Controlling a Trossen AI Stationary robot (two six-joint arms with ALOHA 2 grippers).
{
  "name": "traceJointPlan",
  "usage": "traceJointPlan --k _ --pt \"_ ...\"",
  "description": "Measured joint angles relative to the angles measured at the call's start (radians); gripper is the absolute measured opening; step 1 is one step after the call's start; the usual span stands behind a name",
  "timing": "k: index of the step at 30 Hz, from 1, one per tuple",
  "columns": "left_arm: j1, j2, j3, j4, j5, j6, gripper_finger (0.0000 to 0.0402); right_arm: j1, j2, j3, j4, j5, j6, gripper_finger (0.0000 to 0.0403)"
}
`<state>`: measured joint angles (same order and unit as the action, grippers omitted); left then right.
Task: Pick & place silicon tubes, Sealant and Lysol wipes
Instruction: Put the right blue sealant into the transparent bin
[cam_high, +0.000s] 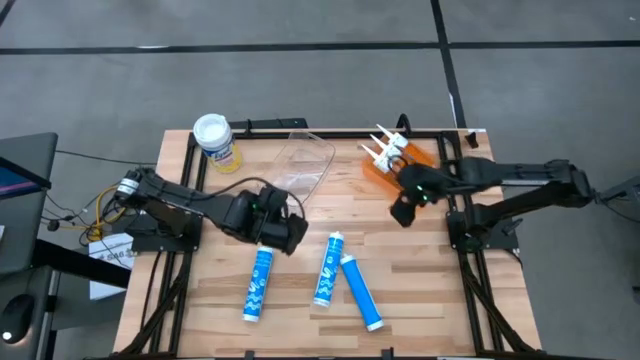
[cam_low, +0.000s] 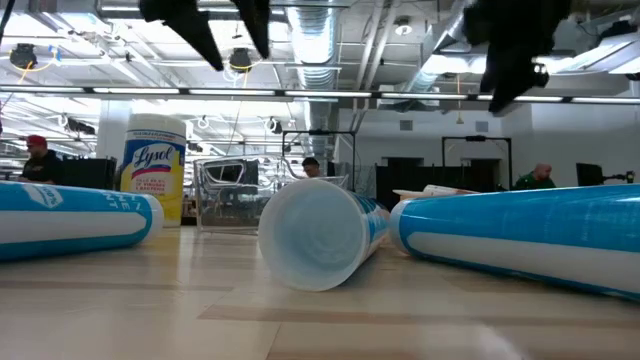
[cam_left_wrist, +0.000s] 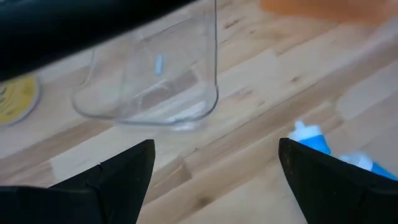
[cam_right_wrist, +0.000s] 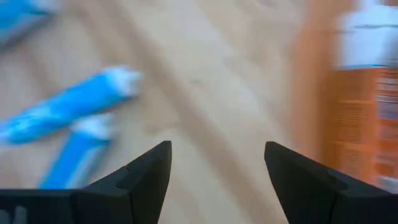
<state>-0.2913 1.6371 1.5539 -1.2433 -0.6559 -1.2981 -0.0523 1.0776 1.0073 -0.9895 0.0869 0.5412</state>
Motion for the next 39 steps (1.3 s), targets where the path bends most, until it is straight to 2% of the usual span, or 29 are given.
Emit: traceJointPlan --k 8,15,24,30,35,39 --pt "-0.124 0.000 0.000 -0.110 -0.008 -0.034 0.0335 0.333 -0.050 0.000 0.207 -0.023 0.281 0.0249" --pt "-0.225 0.000 0.000 -0.284 -0.023 -0.117 0.0335 0.560 0.045 0.000 0.445 0.010 0.465 0.0249" --pt "-0.335 0.000 0.000 -0.329 -0.064 -0.162 0.0335 0.672 0.265 -0.001 0.671 -0.081 0.677 0.0249" --pt "-0.379 -0.001 0.000 -0.328 -0.080 -0.150 0.0335 0.703 0.338 -0.001 0.894 -0.088 0.716 0.0249" --pt "-0.408 -0.006 -0.001 -0.327 -0.094 -0.132 0.0335 0.711 0.327 0.000 1.026 0.013 0.675 0.0250" --pt "-0.430 -0.026 -0.001 -0.328 -0.117 -0.128 0.0335 0.727 0.342 0.096 0.938 0.069 0.586 0.0250"
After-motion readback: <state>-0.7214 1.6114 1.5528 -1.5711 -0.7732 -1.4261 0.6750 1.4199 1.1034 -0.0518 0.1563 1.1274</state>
